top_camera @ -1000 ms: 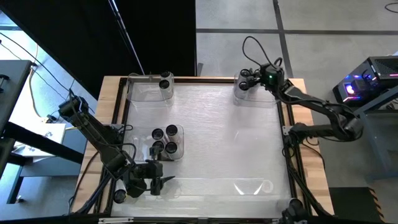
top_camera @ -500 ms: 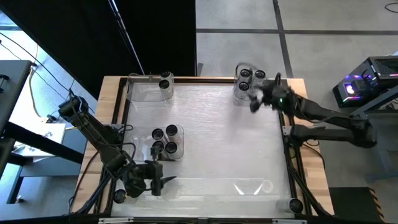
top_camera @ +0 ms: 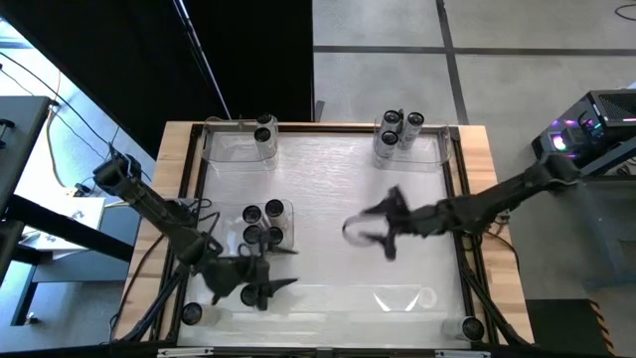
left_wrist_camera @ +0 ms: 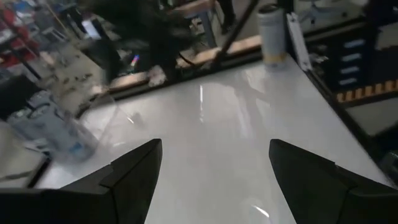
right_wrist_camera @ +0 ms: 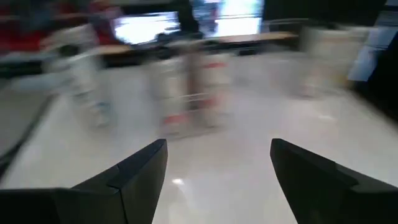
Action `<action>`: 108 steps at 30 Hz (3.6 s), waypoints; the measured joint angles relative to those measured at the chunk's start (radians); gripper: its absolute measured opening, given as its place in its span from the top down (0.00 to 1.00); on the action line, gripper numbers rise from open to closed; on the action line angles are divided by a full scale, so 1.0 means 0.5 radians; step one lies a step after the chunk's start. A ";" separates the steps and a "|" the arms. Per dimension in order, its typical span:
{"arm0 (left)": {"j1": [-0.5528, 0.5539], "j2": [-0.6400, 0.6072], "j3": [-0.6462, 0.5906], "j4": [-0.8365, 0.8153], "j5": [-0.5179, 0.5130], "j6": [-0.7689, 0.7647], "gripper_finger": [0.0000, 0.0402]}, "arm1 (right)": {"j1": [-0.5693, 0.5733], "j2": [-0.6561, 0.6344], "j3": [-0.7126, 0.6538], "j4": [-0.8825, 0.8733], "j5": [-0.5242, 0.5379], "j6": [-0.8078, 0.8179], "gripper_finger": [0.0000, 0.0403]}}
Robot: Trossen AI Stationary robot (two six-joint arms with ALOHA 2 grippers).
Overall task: Sort soda cans
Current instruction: Put the white-blue can into the top right transparent bin
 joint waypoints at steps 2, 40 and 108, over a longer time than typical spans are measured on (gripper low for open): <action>0.090 0.000 0.000 0.075 0.033 0.081 0.27 | 0.018 0.207 0.000 0.309 -0.195 -0.063 0.31; 0.338 -0.710 0.000 -0.627 0.601 -0.280 0.28 | -0.633 1.163 0.000 1.774 -0.657 -0.347 0.31; -0.325 0.248 -0.001 -0.738 0.172 -1.175 0.32 | -0.118 1.138 0.187 1.938 -0.183 -0.239 0.31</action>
